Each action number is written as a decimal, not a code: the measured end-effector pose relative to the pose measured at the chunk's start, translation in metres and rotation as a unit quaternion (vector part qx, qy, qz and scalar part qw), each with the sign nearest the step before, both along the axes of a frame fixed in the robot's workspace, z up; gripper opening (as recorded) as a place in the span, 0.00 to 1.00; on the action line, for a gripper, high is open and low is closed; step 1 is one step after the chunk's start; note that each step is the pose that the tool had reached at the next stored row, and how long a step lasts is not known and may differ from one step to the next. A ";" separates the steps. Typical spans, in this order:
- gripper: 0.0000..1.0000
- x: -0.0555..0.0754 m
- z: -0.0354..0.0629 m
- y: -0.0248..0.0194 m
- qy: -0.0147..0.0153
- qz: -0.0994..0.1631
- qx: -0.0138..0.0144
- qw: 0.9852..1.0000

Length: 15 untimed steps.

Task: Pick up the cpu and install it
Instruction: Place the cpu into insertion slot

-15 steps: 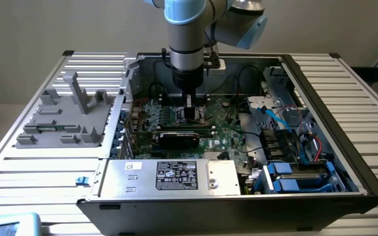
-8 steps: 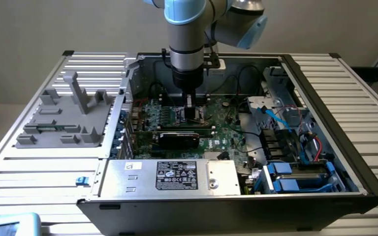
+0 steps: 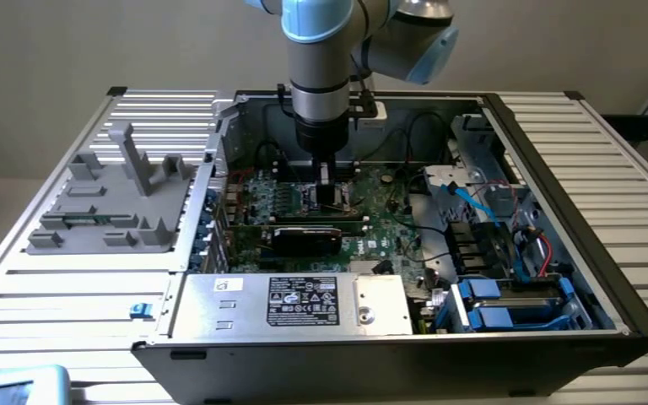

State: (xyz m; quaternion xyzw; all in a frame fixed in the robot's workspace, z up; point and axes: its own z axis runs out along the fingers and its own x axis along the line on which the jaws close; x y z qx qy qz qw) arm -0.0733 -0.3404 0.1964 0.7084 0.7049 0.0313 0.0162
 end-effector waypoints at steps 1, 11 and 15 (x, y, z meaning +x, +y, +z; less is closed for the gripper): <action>0.56 0.000 -0.0001 0.0000 0.000 0.000 0.000 1.000; 0.56 0.000 -0.0009 0.0000 0.000 0.000 0.000 1.000; 0.56 0.000 -0.0012 0.0000 0.000 0.000 0.001 1.000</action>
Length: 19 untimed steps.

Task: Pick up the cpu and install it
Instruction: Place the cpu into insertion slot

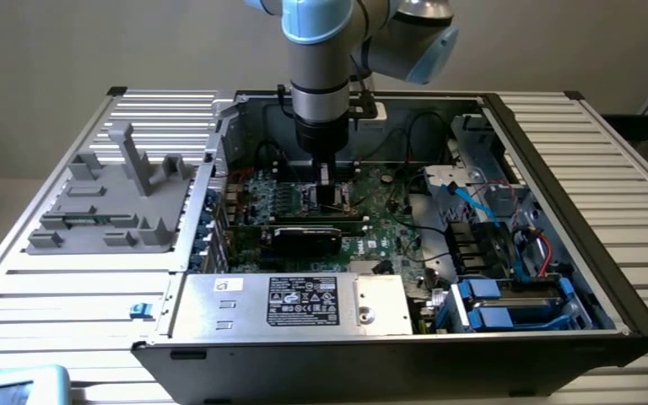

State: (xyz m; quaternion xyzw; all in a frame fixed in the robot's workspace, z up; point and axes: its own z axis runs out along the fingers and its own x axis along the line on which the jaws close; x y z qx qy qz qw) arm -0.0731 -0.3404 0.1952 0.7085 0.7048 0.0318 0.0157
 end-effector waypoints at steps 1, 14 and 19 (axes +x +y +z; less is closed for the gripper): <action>0.56 0.000 0.0000 0.0000 0.000 0.000 0.000 1.000; 0.56 0.000 -0.0008 0.0000 0.001 0.000 0.000 1.000; 0.56 0.001 -0.0009 0.0000 0.002 0.000 0.000 1.000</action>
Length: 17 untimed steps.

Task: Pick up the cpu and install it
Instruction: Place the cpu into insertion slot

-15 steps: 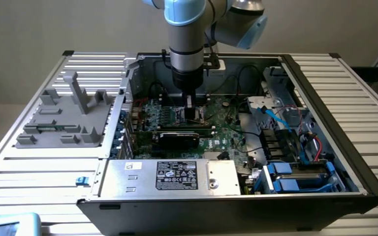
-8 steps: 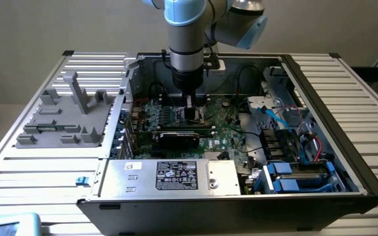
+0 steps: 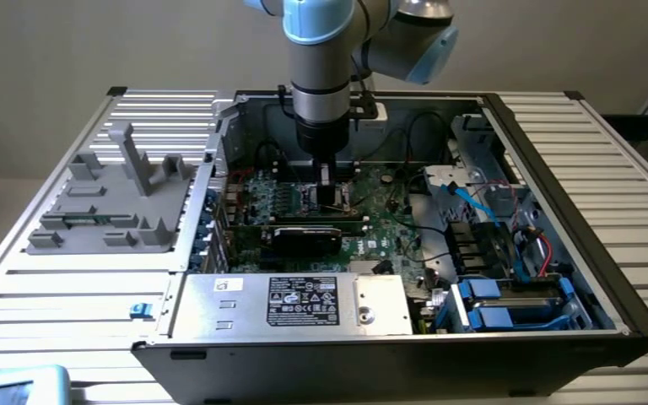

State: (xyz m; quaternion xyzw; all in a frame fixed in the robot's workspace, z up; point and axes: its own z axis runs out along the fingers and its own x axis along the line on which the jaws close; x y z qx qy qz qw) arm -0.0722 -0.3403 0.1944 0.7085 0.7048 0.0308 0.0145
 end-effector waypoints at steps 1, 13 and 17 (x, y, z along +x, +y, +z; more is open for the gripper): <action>0.56 0.000 0.0000 0.0000 0.000 0.000 0.000 1.000; 0.56 0.000 0.0000 0.0000 0.002 0.000 0.000 1.000; 0.56 0.000 0.0000 0.0000 0.002 0.000 0.000 1.000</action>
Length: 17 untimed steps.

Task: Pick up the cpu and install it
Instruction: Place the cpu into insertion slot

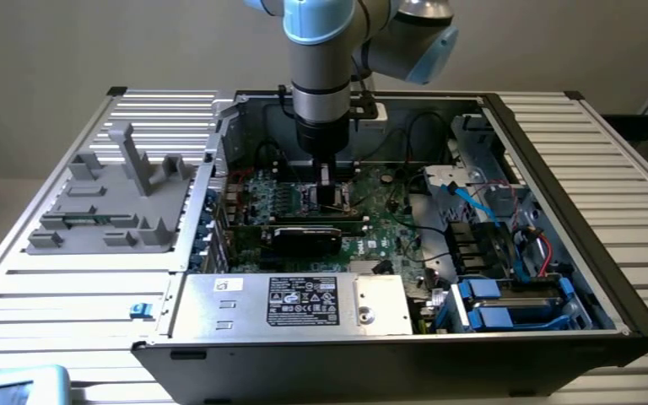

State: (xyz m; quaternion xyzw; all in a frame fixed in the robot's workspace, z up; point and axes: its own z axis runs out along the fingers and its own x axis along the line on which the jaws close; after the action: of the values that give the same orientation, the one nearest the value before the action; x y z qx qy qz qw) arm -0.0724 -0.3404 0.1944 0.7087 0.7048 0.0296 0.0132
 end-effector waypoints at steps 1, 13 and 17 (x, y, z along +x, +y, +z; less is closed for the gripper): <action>0.56 0.000 0.0000 0.0000 0.000 0.000 0.000 1.000; 0.56 0.000 -0.0002 0.0000 0.000 0.000 0.001 1.000; 0.56 0.000 -0.0003 -0.0001 0.000 0.000 0.001 1.000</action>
State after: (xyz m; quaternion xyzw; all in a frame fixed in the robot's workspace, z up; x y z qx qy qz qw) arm -0.0726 -0.3404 0.1941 0.7087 0.7047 0.0303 0.0124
